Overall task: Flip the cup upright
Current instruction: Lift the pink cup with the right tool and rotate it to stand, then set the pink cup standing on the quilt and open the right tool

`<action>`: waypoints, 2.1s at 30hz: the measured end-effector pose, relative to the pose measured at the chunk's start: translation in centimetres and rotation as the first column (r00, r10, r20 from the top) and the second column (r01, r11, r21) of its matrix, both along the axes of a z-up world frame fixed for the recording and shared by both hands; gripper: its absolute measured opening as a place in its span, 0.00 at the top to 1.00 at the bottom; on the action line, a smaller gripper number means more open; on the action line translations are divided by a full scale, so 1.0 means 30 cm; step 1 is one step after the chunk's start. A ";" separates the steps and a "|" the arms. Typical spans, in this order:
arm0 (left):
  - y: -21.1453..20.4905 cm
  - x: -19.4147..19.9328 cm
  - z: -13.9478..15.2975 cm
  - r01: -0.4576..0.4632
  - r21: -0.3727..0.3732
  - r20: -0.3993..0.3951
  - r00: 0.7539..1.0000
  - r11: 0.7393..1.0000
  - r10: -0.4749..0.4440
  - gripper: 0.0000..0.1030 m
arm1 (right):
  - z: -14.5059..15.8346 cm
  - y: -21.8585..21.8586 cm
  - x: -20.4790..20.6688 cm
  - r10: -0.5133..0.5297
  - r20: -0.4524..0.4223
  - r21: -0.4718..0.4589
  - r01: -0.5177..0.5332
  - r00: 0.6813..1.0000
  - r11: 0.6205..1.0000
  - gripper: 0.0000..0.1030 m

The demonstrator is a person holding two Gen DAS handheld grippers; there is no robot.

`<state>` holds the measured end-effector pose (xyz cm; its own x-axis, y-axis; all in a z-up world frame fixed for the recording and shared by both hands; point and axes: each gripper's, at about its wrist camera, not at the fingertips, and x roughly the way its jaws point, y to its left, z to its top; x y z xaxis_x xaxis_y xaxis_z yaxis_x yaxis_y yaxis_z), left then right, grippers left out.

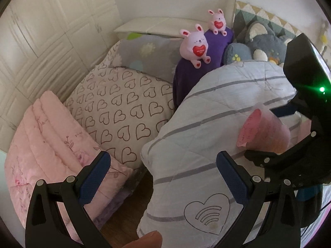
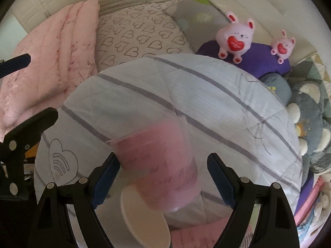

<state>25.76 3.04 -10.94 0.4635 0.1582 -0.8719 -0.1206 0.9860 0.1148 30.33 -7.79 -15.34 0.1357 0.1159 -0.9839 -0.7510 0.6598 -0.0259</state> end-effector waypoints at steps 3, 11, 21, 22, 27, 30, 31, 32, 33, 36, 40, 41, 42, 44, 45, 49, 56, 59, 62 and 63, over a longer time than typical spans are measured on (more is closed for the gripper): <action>0.011 0.006 -0.001 -0.013 -0.008 -0.004 1.000 1.000 0.013 0.00 | -0.013 0.013 0.014 0.013 -0.015 -0.005 -0.013 1.000 1.000 0.34; 0.007 -0.012 0.020 -0.002 -0.010 0.010 1.000 1.000 0.002 0.00 | 0.058 -0.013 0.007 -0.058 0.046 0.061 0.055 0.997 0.997 0.34; -0.012 -0.169 0.191 0.026 0.008 0.134 0.991 1.000 -0.027 0.00 | 0.342 -0.076 -0.172 -0.187 0.228 0.205 0.141 0.956 0.969 0.34; -0.016 -0.196 0.208 0.032 0.010 0.146 0.989 0.999 -0.033 0.00 | 0.370 -0.090 -0.201 -0.208 0.244 0.221 0.155 0.947 0.963 0.34; -0.036 -0.327 0.245 0.065 0.013 0.173 0.983 0.998 -0.066 0.00 | 0.445 -0.186 -0.419 -0.336 0.268 0.297 0.254 0.903 0.920 0.34; -0.059 -0.418 0.222 0.103 0.012 0.161 0.982 0.995 -0.103 0.00 | 0.385 -0.245 -0.567 -0.427 0.213 0.325 0.348 0.879 0.879 0.34; -0.067 -0.447 0.209 0.113 0.020 0.151 0.982 0.993 -0.115 0.00 | 0.352 -0.260 -0.605 -0.455 0.186 0.335 0.379 0.871 0.863 0.34; -0.078 -0.479 0.192 0.122 0.024 0.140 0.982 0.992 -0.124 0.00 | 0.312 -0.276 -0.644 -0.485 0.154 0.345 0.414 0.861 0.843 0.34; -0.082 -0.501 0.177 0.128 0.023 0.130 0.983 0.991 -0.130 0.00 | 0.257 -0.292 -0.682 -0.523 0.115 0.352 0.458 0.844 0.817 0.34; -0.096 -0.560 0.139 0.144 0.016 0.101 0.984 0.990 -0.145 0.00 | 0.132 -0.309 -0.742 -0.598 0.061 0.337 0.547 0.799 0.766 0.34; -0.115 -0.623 0.103 0.159 0.027 0.075 0.984 0.987 -0.160 0.00 | 0.043 -0.278 -0.778 -0.634 0.051 0.310 0.591 0.772 0.745 0.33; -0.114 -0.638 0.098 0.159 0.025 0.072 0.984 0.987 -0.160 0.00 | 0.028 -0.274 -0.779 -0.640 0.055 0.303 0.598 0.766 0.742 0.33; -0.118 -0.652 0.093 0.158 0.026 0.070 0.985 0.987 -0.160 0.00 | 0.006 -0.275 -0.778 -0.651 0.049 0.304 0.610 0.757 0.732 0.31; -0.119 -0.668 0.089 0.156 0.031 0.068 0.985 0.987 -0.158 0.00 | -0.019 -0.273 -0.781 -0.666 0.049 0.297 0.626 0.745 0.721 0.18; -0.119 -0.676 0.088 0.154 0.033 0.066 0.986 0.987 -0.156 0.00 | -0.028 -0.271 -0.781 -0.670 0.055 0.293 0.630 0.740 0.719 0.18; -0.123 -0.701 0.094 0.151 0.039 0.070 0.986 0.988 -0.153 0.00 | -0.007 -0.275 -0.827 -0.663 0.072 0.342 0.606 0.745 0.718 0.18; -0.162 -0.747 0.148 0.167 0.035 0.096 0.981 0.985 -0.169 0.00 | 0.120 -0.301 -0.925 -0.691 0.144 0.443 0.578 0.708 0.685 0.18; -0.189 -0.783 0.181 0.177 0.023 0.113 0.978 0.984 -0.178 0.00 | 0.185 -0.306 -0.976 -0.705 0.186 0.476 0.565 0.684 0.674 0.18; -0.212 -0.817 0.214 0.177 0.016 0.135 0.975 0.984 -0.177 0.00 | 0.243 -0.355 -1.039 -0.729 0.216 0.520 0.555 0.649 0.649 0.18; -0.222 -0.833 0.224 0.177 0.010 0.144 0.974 0.984 -0.177 0.00 | 0.263 -0.390 -1.067 -0.745 0.226 0.540 0.555 0.628 0.632 0.18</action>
